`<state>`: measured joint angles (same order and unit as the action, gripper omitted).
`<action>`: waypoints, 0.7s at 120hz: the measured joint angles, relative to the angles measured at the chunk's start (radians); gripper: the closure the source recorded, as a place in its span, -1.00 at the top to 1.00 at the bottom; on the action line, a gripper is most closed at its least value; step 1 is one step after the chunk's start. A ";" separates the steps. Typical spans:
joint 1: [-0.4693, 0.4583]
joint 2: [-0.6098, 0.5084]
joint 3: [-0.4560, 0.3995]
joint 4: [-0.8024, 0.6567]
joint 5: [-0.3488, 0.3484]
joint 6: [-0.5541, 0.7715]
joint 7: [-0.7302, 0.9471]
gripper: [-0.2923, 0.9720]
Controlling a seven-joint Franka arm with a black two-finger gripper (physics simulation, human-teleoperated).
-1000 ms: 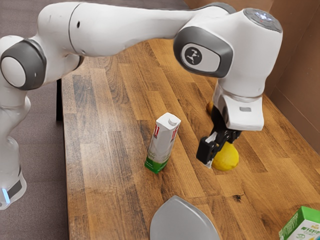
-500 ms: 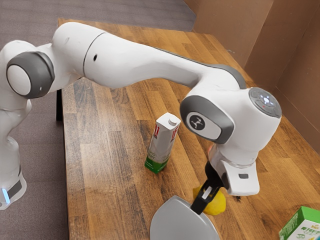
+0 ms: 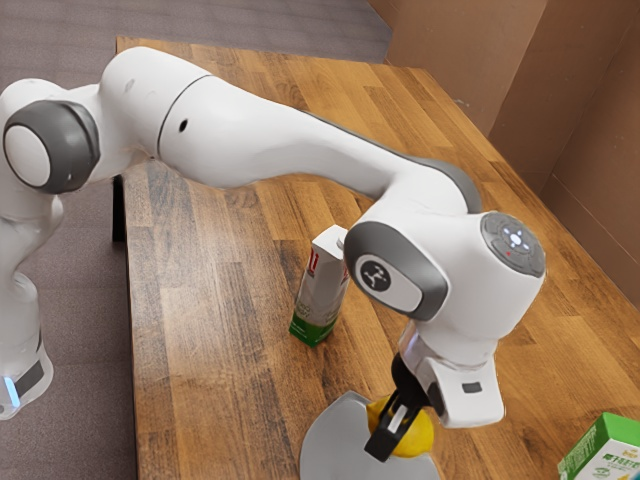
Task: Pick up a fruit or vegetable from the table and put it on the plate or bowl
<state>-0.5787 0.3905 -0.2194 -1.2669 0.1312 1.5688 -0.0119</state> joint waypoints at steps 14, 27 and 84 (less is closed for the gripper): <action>-0.001 -0.043 0.000 -0.074 -0.001 0.007 -0.022 -0.05; -0.001 -0.054 -0.018 -0.124 -0.001 0.034 -0.040 -0.05; 0.001 -0.033 -0.029 -0.131 -0.001 0.088 -0.082 0.48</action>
<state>-0.5782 0.3576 -0.2487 -1.3980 0.1299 1.6565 -0.0943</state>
